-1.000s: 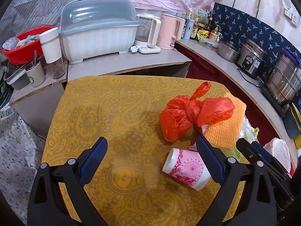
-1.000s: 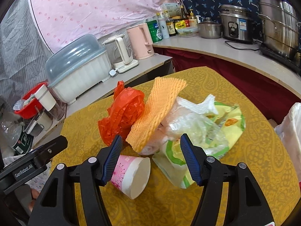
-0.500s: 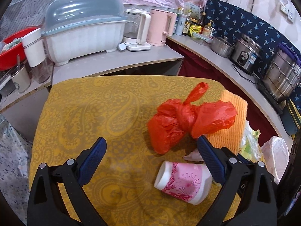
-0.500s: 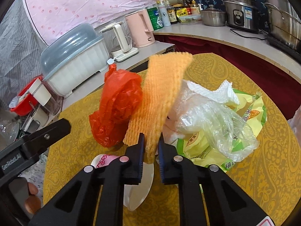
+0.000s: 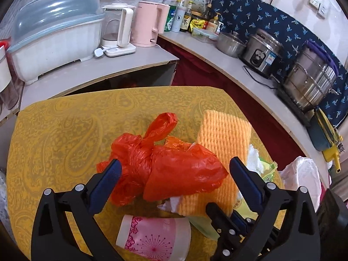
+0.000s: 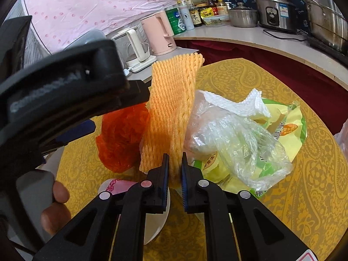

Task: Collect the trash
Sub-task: 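Grasp the second orange foam net with the right tool while the left tool grasps the red plastic bag, then carry the foam net and red bag over the bin and open both tools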

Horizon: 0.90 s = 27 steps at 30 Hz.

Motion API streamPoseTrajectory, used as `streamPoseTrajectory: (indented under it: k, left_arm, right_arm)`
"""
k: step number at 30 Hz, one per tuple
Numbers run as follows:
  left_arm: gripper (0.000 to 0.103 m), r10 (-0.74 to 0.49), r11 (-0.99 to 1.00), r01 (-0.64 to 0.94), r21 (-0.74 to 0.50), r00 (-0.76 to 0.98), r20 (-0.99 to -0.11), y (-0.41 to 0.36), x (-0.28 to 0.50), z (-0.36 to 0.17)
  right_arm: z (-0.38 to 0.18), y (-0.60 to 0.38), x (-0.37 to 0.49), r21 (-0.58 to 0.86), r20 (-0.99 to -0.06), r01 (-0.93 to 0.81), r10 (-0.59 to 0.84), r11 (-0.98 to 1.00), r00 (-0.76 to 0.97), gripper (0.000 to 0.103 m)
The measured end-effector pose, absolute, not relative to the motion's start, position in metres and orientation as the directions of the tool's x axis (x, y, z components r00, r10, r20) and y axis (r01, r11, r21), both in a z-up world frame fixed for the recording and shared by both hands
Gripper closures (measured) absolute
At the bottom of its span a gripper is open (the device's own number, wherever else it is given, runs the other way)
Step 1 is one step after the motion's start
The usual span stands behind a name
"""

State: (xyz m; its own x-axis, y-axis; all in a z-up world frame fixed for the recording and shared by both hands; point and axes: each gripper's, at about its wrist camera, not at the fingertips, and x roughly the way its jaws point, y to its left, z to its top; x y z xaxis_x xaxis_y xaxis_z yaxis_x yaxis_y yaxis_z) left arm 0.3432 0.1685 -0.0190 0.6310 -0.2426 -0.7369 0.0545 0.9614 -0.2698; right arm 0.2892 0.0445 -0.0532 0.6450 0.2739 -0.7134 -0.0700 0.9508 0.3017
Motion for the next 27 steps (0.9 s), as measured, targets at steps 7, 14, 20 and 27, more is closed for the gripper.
streamPoseTrajectory:
  k: [7, 14, 20, 27]
  left_arm:
    - [0.041, -0.262, 0.957, 0.059, -0.285, 0.6, -0.756, 0.172, 0.344, -0.027]
    - [0.072, -0.287, 0.948, 0.07, -0.312, 0.616, -0.734, 0.182, 0.324, -0.011]
    - [0.075, -0.294, 0.943, 0.086, -0.321, 0.662, -0.689, 0.184, 0.302, 0.023]
    - [0.075, -0.328, 0.936, 0.154, -0.316, 0.704, -0.63, 0.158, 0.275, 0.073]
  right_arm:
    - [-0.053, 0.04, 0.287, 0.311, -0.709, -0.076, 0.285, 0.947, 0.646, 0.093]
    - [-0.038, 0.03, 0.279, 0.322, -0.683, -0.069, 0.282, 0.944, 0.674, 0.093]
    - [-0.005, 0.013, 0.269, 0.328, -0.631, -0.063, 0.268, 0.943, 0.728, 0.093]
    - [0.038, -0.027, 0.248, 0.334, -0.563, -0.027, 0.223, 0.942, 0.796, 0.093]
